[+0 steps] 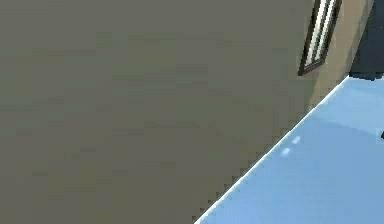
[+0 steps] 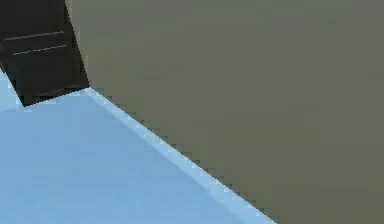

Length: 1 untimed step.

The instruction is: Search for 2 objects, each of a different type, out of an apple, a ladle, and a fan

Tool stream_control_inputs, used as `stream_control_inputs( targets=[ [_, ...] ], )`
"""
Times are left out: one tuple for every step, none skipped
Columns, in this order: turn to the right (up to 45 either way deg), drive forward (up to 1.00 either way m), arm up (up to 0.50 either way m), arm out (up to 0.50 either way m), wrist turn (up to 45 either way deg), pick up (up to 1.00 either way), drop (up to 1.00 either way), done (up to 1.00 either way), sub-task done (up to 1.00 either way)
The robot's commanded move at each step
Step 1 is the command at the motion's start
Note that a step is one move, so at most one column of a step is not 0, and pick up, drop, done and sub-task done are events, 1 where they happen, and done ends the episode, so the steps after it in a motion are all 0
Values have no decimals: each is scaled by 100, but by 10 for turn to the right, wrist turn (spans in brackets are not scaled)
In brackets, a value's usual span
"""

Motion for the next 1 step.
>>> stream_control_inputs(
  targets=[
    [360, 0, 0, 0, 0, 0, 0, 0, 0]
  ],
)
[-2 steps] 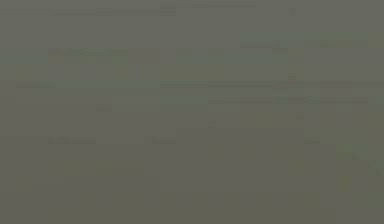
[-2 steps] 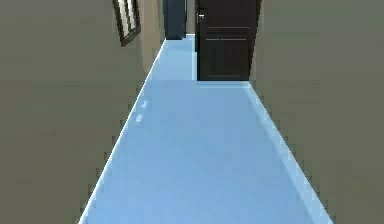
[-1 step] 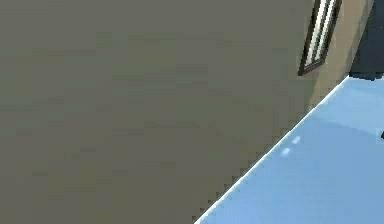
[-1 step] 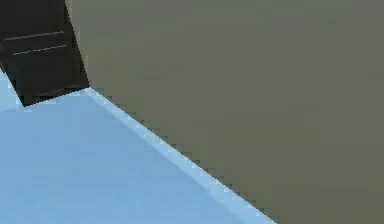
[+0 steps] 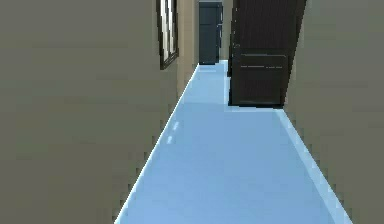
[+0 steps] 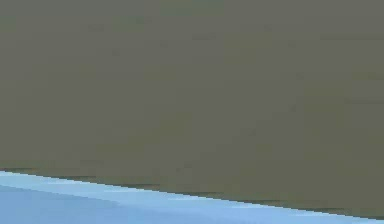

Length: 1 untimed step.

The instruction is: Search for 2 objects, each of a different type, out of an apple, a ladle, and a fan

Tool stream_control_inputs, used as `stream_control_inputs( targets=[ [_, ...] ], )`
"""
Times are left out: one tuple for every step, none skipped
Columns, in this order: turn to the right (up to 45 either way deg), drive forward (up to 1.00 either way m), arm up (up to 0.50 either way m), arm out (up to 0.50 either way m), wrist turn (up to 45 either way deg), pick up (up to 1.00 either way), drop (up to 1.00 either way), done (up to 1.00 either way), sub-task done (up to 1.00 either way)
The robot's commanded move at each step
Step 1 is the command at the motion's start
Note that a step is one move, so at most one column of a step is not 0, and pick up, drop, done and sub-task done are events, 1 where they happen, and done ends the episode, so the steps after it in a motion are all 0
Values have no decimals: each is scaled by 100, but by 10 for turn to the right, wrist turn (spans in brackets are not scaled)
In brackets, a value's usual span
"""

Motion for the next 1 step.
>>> stream_control_inputs(
  targets=[
    [0, 100, 0, 0, 0, 0, 0, 0, 0]
  ],
)
